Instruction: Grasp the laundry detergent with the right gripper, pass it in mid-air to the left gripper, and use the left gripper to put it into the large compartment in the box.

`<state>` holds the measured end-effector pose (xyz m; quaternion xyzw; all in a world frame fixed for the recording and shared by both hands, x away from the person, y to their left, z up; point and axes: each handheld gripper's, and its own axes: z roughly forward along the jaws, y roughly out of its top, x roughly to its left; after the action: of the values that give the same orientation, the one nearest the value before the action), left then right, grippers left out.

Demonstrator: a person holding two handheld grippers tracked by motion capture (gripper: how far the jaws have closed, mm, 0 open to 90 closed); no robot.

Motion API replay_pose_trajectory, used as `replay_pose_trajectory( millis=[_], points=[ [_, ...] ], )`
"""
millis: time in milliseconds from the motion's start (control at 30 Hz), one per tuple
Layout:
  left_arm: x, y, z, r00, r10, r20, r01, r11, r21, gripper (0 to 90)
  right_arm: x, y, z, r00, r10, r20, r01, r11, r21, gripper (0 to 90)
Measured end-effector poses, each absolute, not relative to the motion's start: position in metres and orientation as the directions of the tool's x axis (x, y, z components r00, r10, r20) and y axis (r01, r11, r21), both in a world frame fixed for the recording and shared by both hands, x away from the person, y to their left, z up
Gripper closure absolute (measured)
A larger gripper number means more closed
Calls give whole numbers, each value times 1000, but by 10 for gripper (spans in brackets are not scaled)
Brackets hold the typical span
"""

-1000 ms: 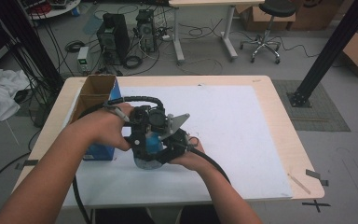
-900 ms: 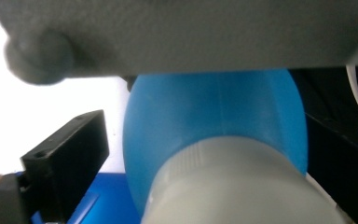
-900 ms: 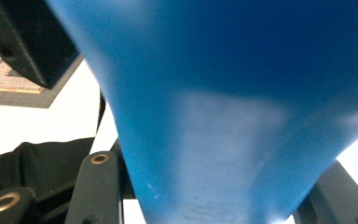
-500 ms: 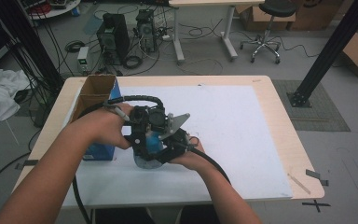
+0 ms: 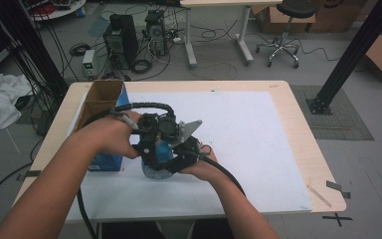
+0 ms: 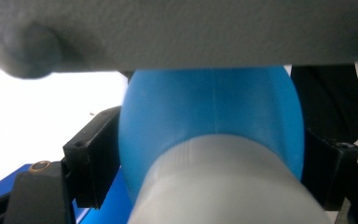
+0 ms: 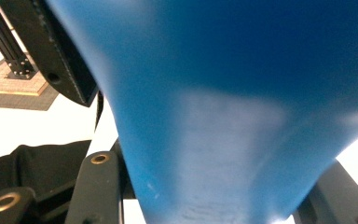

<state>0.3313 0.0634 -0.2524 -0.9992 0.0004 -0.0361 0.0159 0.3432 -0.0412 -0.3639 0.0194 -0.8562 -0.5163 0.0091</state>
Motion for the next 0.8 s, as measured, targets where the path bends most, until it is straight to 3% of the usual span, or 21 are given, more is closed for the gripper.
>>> replay_pose_trajectory(
  millis=[800],
  points=[
    [332, 63, -253, 997, 7, 75, 10, -999, -37, 325, 344, -41, -364, -999, -41, 3, -16, 455, 890, 465]
  ],
)
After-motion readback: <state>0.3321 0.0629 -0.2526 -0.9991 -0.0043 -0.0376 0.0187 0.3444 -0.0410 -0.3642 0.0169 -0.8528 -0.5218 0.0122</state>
